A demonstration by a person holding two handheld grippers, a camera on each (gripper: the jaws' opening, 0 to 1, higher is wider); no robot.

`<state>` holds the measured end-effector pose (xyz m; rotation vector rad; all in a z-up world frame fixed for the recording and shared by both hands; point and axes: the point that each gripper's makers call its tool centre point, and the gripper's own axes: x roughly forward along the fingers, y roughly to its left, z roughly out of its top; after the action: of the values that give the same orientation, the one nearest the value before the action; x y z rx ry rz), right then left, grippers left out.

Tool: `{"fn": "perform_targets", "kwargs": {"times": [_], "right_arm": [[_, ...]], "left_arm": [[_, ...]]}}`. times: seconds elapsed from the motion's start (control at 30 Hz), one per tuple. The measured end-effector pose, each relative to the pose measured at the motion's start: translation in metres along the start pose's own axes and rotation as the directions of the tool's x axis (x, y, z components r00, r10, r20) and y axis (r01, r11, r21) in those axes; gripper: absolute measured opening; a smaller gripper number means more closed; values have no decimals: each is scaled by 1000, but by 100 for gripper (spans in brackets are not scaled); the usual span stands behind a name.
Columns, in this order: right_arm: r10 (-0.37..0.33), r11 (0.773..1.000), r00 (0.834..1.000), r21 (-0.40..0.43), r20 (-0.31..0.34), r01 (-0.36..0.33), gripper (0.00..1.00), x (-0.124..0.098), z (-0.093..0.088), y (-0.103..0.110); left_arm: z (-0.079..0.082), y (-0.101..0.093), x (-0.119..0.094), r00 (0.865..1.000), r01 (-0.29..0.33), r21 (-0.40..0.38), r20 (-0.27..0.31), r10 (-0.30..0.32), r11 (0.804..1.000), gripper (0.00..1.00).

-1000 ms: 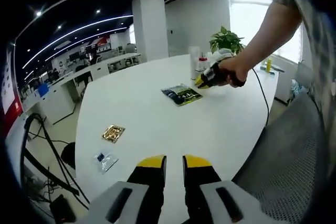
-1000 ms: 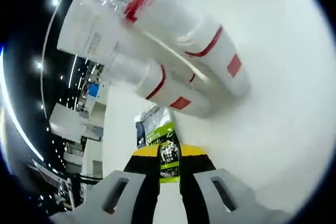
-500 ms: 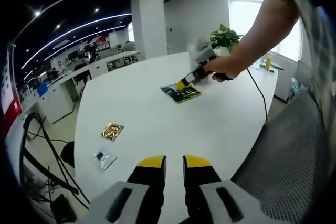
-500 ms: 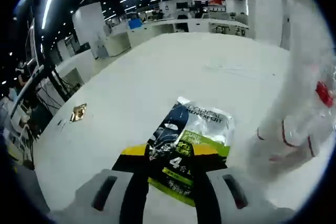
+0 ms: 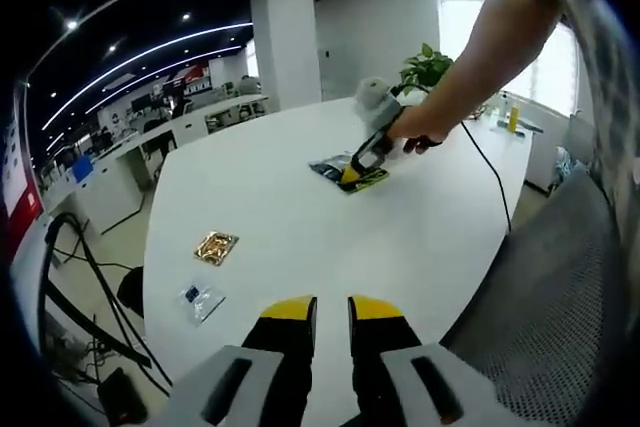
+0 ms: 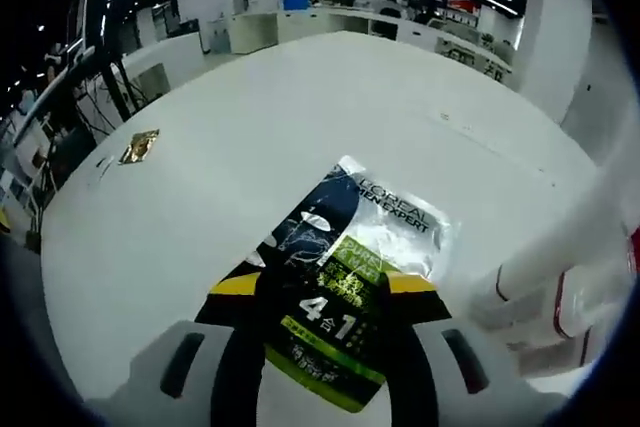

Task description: Arrange the skincare products in the storage area until every visible bottle or jar stands upright without overlapping.

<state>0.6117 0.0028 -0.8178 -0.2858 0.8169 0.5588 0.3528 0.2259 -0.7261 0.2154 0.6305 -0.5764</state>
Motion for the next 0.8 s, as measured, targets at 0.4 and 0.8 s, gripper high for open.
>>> {"fn": "perform_targets", "kwargs": {"times": [0.4,0.8], "right_arm": [[16,999,999,39,-31,-15,48,-14,-4,6],[88,988,963,103,255,-118,55,-63,50,62]], "left_arm": [[0,0,0,1000,-2,2,0,2,1000,13],[2,1,-1,1000,-5,2,11,5,1000,13]]}}
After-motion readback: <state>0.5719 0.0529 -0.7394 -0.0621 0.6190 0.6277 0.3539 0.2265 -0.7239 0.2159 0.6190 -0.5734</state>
